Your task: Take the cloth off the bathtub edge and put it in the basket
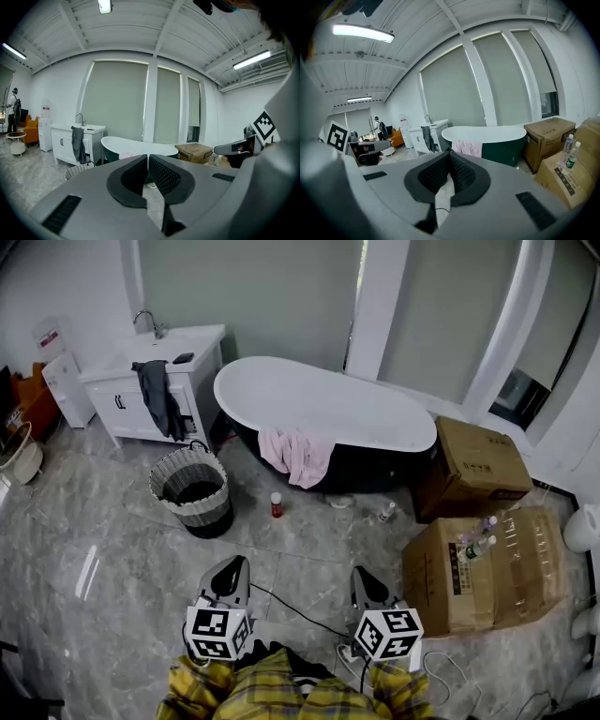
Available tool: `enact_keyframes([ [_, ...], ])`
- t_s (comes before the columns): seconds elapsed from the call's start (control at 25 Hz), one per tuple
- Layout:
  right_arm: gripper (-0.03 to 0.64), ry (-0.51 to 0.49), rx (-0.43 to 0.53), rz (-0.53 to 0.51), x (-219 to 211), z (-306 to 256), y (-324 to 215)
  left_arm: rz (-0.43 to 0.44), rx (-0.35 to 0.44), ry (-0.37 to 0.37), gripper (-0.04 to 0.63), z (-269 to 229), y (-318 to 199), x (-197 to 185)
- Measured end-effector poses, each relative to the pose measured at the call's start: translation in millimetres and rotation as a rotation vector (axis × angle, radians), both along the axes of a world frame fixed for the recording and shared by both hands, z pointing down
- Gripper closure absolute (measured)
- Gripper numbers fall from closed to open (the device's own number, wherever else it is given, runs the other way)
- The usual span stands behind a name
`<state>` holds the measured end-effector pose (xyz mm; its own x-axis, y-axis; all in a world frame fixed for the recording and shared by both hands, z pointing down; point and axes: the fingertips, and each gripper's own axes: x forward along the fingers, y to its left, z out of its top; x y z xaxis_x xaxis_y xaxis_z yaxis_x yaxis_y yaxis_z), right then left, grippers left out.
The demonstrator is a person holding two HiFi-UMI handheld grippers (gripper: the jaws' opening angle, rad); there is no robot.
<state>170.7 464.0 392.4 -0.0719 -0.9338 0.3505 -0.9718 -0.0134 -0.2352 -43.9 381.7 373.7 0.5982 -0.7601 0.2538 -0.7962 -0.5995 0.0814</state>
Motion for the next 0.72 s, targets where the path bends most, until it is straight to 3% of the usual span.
enact_keyframes([
  [0.72, 0.592, -0.026, -0.013, -0.105, 18, 20, -33, -0.068, -0.032, -0.015, 0.568, 16, -23, 22],
])
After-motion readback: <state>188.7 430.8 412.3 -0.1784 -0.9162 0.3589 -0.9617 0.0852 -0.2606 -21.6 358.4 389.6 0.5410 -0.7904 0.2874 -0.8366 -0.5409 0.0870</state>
